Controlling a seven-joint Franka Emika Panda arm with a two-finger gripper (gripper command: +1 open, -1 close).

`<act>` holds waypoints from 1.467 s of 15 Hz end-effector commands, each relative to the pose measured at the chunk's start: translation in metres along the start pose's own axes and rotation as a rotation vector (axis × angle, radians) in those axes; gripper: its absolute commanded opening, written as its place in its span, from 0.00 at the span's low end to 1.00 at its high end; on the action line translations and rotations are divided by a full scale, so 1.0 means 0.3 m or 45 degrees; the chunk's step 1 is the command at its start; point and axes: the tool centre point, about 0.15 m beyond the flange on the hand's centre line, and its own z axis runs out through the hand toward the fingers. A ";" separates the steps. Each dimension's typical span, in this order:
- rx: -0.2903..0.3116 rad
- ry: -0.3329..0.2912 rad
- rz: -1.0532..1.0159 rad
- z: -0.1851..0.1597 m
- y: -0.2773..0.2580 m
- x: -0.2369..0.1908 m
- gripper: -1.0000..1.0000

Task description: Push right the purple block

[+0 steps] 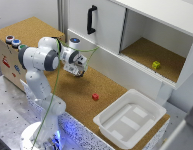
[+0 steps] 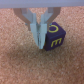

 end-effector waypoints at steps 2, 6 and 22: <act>-0.007 -0.071 -0.044 0.026 0.039 0.138 0.00; -0.011 -0.074 -0.041 0.036 0.037 0.168 0.00; -0.252 -0.161 0.116 -0.294 -0.051 0.066 1.00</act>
